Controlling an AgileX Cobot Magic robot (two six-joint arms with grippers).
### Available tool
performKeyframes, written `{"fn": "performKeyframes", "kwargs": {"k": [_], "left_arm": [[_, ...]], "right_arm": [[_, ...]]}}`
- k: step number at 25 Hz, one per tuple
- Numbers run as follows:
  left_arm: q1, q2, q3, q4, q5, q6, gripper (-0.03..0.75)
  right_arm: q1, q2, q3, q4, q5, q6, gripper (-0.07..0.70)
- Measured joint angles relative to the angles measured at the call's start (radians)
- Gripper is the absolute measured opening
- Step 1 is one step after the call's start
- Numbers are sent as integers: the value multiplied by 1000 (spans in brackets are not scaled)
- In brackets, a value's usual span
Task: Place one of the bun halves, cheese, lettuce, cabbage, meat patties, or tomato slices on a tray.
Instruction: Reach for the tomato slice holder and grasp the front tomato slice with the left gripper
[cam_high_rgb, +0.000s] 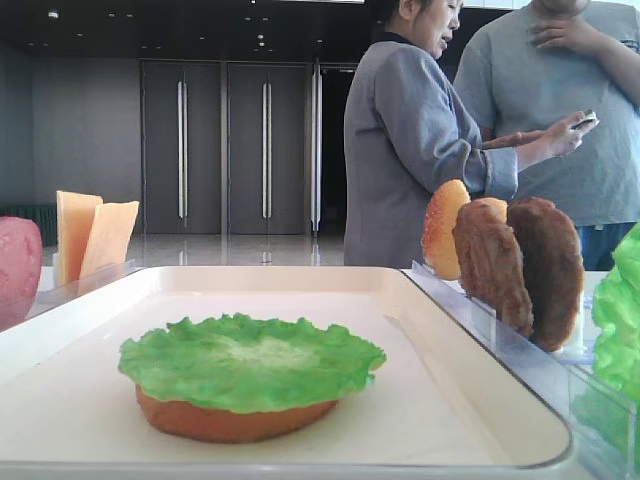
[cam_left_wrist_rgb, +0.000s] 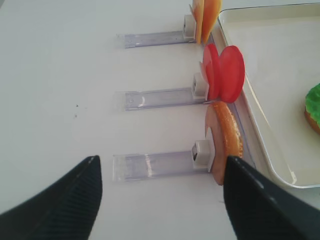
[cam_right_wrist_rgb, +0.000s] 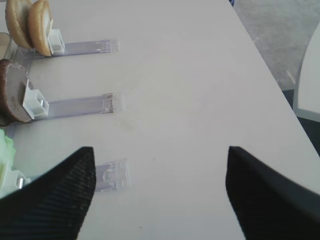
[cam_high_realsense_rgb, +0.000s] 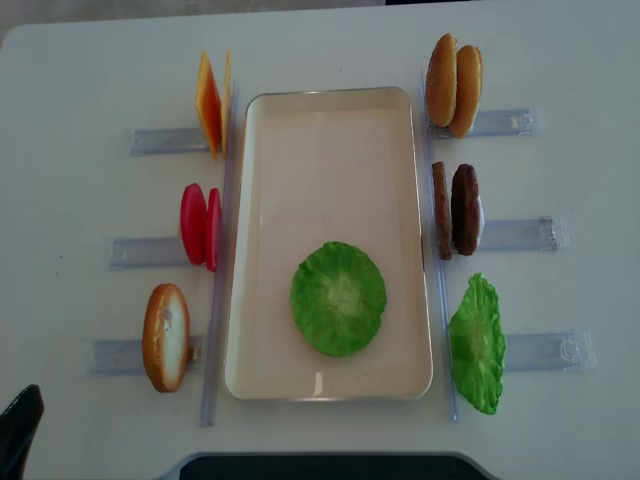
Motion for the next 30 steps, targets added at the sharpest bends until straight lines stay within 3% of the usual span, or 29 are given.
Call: {"fn": "performKeyframes", "kwargs": {"k": [30], "left_arm": [[0, 0, 0, 0, 0, -2, 575]], "right_arm": [[0, 0, 0, 0, 0, 0, 514]]}}
